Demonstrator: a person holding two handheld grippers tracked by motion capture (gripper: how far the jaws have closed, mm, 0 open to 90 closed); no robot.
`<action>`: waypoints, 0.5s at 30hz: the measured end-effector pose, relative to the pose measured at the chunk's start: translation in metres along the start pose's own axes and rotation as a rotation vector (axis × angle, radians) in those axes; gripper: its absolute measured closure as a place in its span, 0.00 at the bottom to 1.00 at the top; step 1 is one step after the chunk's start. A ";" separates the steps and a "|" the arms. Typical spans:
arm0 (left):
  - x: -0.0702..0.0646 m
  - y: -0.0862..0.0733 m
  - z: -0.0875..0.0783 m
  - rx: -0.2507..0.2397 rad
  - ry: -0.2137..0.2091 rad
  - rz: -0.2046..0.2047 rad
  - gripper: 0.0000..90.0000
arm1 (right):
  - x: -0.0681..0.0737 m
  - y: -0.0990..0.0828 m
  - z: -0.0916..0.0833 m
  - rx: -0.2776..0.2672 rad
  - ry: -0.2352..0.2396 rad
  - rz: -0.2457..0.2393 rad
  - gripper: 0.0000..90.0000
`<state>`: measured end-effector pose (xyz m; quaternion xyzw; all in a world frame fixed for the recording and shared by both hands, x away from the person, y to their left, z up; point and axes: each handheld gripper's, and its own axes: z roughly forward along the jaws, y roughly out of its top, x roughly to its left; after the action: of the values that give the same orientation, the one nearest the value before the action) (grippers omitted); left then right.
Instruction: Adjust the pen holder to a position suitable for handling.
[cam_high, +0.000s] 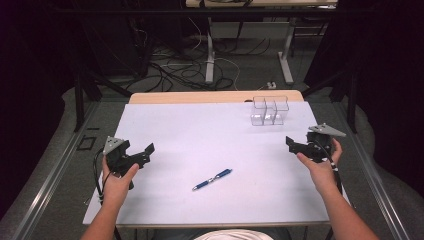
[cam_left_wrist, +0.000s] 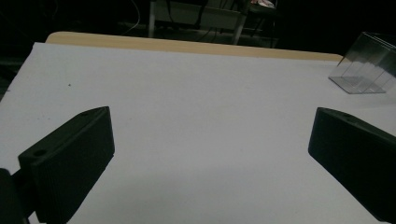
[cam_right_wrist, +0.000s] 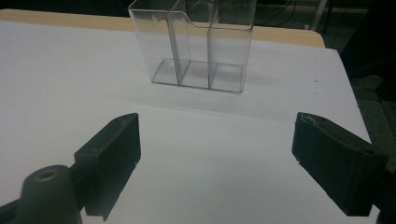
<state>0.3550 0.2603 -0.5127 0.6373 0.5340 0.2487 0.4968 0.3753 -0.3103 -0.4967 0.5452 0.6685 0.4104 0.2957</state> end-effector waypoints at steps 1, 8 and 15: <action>0.000 0.000 0.000 -0.001 0.001 -0.005 0.00 | 0.003 0.000 0.001 0.009 0.006 -0.019 0.21; -0.001 -0.001 0.000 0.002 -0.019 0.015 0.00 | 0.006 -0.001 0.008 0.004 0.060 -0.051 0.34; -0.002 -0.003 -0.002 0.020 -0.015 0.025 0.00 | 0.011 0.005 0.013 0.001 0.072 -0.055 0.45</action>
<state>0.3514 0.2587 -0.5146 0.6507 0.5247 0.2448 0.4913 0.3854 -0.2960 -0.4983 0.5118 0.6935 0.4213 0.2823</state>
